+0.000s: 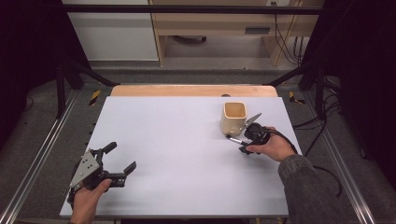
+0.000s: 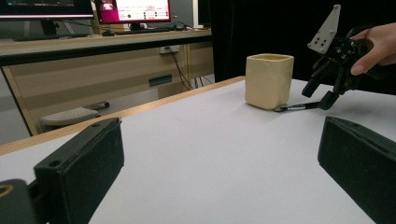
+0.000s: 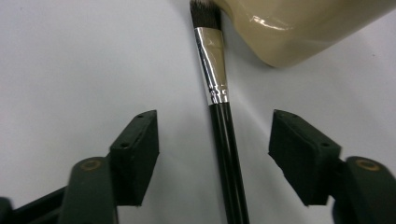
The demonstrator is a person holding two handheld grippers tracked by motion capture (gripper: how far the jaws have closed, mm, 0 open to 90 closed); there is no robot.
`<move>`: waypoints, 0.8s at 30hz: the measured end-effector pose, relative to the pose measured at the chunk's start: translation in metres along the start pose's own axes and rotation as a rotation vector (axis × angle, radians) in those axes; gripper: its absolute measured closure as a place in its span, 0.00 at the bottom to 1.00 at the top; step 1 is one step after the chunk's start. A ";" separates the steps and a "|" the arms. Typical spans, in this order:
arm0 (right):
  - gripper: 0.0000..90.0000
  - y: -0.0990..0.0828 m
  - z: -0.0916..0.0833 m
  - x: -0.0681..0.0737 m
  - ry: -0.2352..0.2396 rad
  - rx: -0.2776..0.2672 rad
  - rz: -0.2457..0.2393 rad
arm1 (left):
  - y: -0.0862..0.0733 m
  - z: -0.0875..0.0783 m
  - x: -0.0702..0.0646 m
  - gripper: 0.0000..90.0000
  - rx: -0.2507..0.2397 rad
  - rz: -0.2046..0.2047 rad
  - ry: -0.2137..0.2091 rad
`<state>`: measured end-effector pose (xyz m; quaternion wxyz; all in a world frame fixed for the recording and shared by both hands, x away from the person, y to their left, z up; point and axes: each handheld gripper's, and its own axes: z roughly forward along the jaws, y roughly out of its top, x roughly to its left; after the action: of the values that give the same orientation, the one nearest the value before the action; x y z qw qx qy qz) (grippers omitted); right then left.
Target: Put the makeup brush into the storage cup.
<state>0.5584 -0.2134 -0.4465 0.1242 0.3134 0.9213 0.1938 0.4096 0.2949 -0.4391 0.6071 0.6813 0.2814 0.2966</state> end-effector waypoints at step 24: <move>0.80 0.000 0.003 -0.004 0.025 -0.045 0.040 | 0.000 0.000 0.000 0.00 0.004 0.002 0.004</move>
<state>0.5626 -0.2155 -0.4488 0.1158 0.3262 0.9119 0.2207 0.4101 0.2949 -0.4393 0.6049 0.6821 0.2825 0.2982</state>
